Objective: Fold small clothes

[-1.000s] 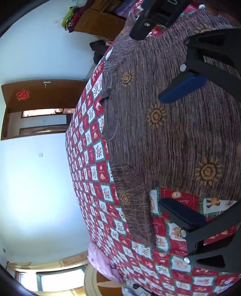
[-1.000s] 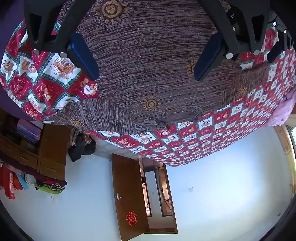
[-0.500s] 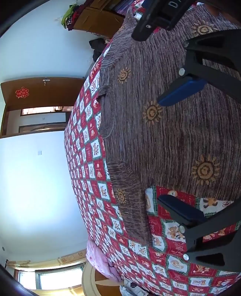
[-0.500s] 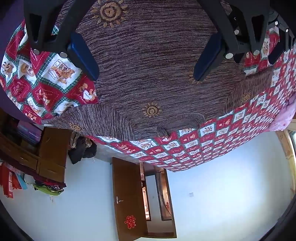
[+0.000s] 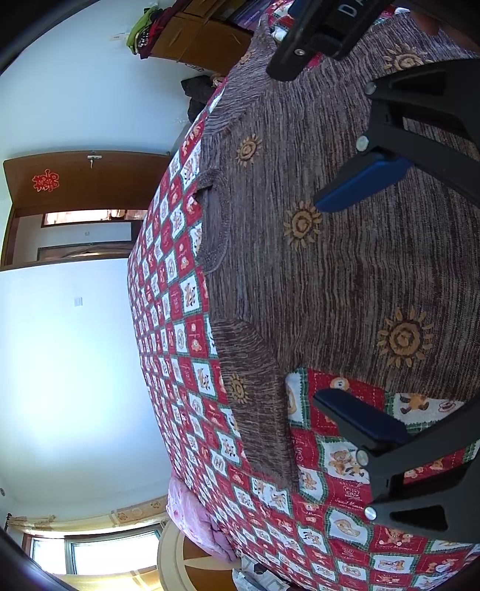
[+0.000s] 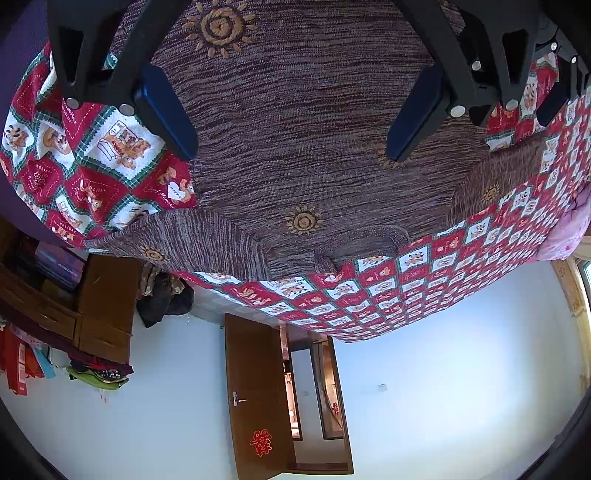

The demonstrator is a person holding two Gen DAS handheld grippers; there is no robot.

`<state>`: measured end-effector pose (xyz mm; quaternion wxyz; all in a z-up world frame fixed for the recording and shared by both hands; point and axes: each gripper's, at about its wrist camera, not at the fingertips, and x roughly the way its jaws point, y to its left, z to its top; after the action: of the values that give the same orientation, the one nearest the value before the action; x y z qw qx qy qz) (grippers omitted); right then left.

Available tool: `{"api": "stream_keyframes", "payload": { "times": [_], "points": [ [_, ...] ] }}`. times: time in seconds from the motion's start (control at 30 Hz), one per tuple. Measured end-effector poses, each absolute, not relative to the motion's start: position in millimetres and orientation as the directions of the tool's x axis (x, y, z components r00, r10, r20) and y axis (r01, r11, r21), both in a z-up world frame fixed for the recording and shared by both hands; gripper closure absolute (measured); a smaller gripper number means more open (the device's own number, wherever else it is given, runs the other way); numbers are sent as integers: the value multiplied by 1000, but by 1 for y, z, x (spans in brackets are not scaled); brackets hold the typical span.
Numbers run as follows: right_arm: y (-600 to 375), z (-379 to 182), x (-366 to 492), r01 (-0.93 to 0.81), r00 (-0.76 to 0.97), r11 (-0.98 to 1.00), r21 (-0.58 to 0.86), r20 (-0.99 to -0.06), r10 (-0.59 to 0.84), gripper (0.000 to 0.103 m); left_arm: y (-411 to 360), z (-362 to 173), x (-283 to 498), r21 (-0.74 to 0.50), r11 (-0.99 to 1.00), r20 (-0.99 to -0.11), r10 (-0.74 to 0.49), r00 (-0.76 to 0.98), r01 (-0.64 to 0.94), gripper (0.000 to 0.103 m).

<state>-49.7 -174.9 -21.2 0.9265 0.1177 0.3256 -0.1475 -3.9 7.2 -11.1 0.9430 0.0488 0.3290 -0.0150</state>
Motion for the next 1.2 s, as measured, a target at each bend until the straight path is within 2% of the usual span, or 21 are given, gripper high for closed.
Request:
{"api": "stream_keyframes", "payload": {
  "times": [1.2],
  "points": [
    [-181,-27,-51,366,727,922,124,-657,-200,1,9,-12,-4,27,997,-649,-36,760,71,5]
  ]
}}
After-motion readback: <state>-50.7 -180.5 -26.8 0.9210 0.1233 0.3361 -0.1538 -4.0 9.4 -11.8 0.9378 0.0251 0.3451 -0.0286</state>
